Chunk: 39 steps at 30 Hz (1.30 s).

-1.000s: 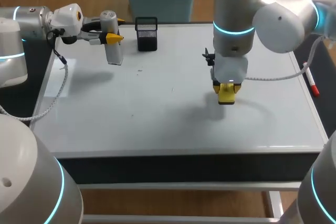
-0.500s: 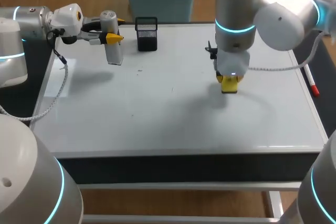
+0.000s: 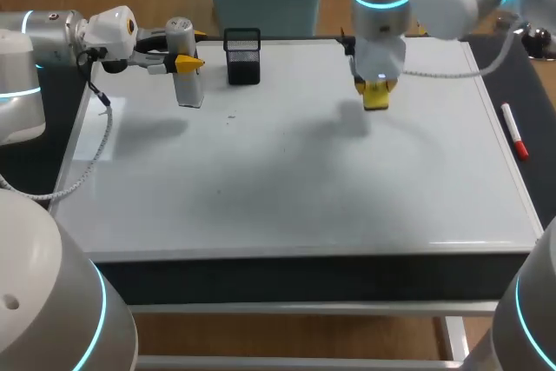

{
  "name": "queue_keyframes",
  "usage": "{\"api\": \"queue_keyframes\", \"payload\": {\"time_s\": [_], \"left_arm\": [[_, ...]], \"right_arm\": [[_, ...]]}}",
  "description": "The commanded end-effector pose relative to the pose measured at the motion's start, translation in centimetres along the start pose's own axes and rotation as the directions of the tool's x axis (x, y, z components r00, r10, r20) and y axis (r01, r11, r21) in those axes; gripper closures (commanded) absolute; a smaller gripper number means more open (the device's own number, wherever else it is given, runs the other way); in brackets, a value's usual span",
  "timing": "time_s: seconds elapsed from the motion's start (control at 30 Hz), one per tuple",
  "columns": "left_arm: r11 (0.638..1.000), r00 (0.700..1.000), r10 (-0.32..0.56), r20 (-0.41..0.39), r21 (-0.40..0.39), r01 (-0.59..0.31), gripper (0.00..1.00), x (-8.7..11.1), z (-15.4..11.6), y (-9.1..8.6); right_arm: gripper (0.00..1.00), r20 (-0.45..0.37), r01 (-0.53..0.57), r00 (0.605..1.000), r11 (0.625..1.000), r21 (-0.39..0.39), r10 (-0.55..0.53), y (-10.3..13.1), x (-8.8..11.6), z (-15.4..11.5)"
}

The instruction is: Pick up the inspection probe, press it on each red-marked spot on the whiteboard one by one, put down the probe, pick up the eraser, and wipe off all the red marks.

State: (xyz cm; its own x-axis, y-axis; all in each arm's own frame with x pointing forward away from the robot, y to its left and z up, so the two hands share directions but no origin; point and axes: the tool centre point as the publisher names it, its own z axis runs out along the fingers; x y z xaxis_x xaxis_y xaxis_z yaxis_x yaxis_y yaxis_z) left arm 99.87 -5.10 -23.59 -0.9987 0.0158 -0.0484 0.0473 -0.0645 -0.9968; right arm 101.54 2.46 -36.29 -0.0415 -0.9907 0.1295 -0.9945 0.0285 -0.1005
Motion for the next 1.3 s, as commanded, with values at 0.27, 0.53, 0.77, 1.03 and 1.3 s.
{"api": "queue_keyframes", "payload": {"time_s": [0.27, 0.53, 0.77, 1.03, 1.3], "left_arm": [[1.0, 1.0, 0.0, 0.001, -0.001, 0.0, 1.0, 0.0, 0.0, -0.1], [1.0, 1.0, 0.0, 0.001, -0.001, 0.0, 1.0, 0.0, 0.0, -0.1], [1.0, 1.0, 0.0, 0.001, -0.001, 0.0, 1.0, 0.0, 0.0, -0.1], [1.0, 1.0, 0.0, 0.001, -0.001, 0.0, 1.0, 0.0, 0.0, -0.1], [1.0, 1.0, 0.0, 0.001, -0.001, 0.0, 1.0, 0.0, 0.0, -0.1]], "right_arm": [[1.0, 0.002, 0.006, 1.0, 0.985, -0.17, -0.006, -10.9, -2.1, 1.9], [1.0, 0.053, 0.014, 0.999, 0.974, -0.225, -0.002, -13.5, -2.5, 3.0], [1.0, 0.073, 0.031, 0.997, 0.968, -0.249, -0.013, -14.1, -2.8, 3.9], [1.0, 0.105, 0.042, 0.994, 0.965, -0.26, -0.015, -14.1, -2.8, 4.9], [1.0, 0.087, 0.055, 0.996, 0.967, -0.249, -0.034, -14.3, -2.6, 5.6]]}}
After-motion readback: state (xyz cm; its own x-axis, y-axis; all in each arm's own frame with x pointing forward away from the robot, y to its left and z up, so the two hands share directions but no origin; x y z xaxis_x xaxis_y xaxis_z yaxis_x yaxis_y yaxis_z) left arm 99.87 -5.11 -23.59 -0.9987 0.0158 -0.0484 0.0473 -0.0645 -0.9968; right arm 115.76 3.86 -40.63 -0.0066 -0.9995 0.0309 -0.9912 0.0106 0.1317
